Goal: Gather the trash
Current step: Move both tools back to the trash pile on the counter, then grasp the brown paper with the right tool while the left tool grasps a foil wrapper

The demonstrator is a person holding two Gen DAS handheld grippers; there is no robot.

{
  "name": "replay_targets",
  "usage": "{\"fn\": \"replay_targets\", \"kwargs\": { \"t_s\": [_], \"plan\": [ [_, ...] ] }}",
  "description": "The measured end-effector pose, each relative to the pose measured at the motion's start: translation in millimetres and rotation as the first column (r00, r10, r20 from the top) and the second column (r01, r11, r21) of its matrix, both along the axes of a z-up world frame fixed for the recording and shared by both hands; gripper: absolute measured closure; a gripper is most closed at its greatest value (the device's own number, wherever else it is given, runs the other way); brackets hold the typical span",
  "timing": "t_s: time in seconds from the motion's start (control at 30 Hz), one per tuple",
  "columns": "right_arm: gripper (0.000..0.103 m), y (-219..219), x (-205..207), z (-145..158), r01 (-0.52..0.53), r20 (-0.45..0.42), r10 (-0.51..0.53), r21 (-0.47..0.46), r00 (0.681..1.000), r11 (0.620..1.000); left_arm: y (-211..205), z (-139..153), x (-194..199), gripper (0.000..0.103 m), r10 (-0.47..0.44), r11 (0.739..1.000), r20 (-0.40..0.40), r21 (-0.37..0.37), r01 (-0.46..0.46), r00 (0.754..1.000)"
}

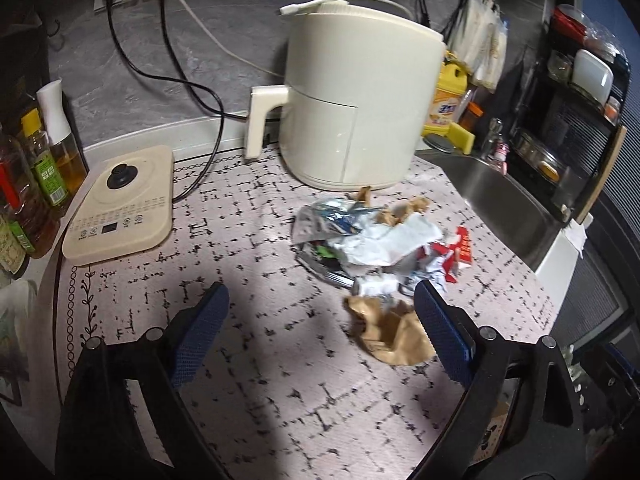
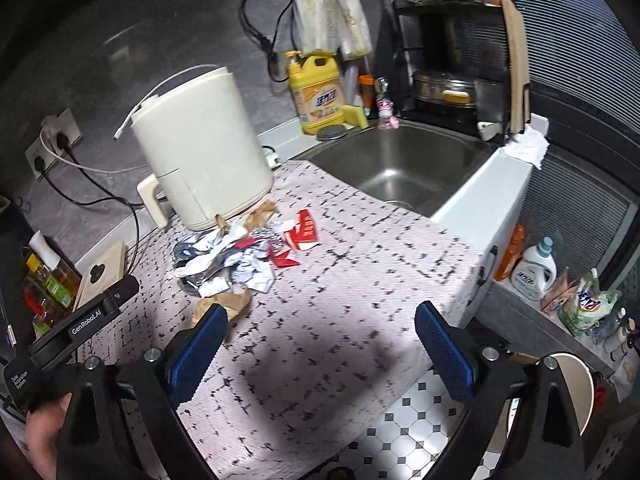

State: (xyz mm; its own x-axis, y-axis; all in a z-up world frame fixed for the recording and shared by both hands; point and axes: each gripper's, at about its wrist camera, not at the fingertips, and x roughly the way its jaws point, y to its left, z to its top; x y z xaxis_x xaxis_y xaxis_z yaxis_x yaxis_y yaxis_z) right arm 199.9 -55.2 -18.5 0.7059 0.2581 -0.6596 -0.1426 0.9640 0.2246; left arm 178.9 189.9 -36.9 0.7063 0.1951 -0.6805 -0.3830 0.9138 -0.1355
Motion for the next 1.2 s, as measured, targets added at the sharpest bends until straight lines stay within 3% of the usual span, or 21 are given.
{"fn": "replay_targets", "kwargs": {
  "t_s": [0.23,0.6,0.7,0.73,0.77,0.83,0.93,1.2],
  "plan": [
    [0.017,43,20,-17,-0.045,-0.043,0.045,0.012,0.998,0.999,34,-12,9,0.019,0.011,1.000,-0.023,-0.015,-0.012,1.000],
    [0.023,101,50,-59,-0.097,-0.158,0.101,0.032,0.982,0.995,73,-34,25,0.020,0.014,0.999,-0.052,-0.036,-0.016,0.999],
    [0.042,111,58,-68,-0.110,-0.193,0.117,0.044,0.974,0.993,79,-38,33,0.020,0.009,0.999,-0.054,-0.049,-0.011,0.998],
    [0.064,114,61,-71,-0.125,-0.210,0.134,0.053,0.968,0.991,80,-38,34,0.020,0.007,0.999,-0.053,-0.051,-0.009,0.999],
    [0.077,117,63,-73,-0.139,-0.225,0.148,0.058,0.963,0.989,80,-39,37,0.020,0.003,0.999,-0.051,-0.053,-0.006,0.999],
    [0.092,117,63,-72,-0.135,-0.222,0.145,0.058,0.964,0.989,81,-39,41,0.020,-0.003,0.998,-0.048,-0.058,0.000,0.999],
    [0.097,114,60,-65,-0.137,-0.203,0.146,0.059,0.968,0.989,82,-39,49,0.020,-0.014,0.997,-0.042,-0.072,0.011,0.999],
    [0.098,100,51,-44,-0.095,-0.144,0.101,0.054,0.984,0.994,74,-43,71,0.020,-0.057,0.995,-0.034,-0.085,0.054,0.998]
  ]
}}
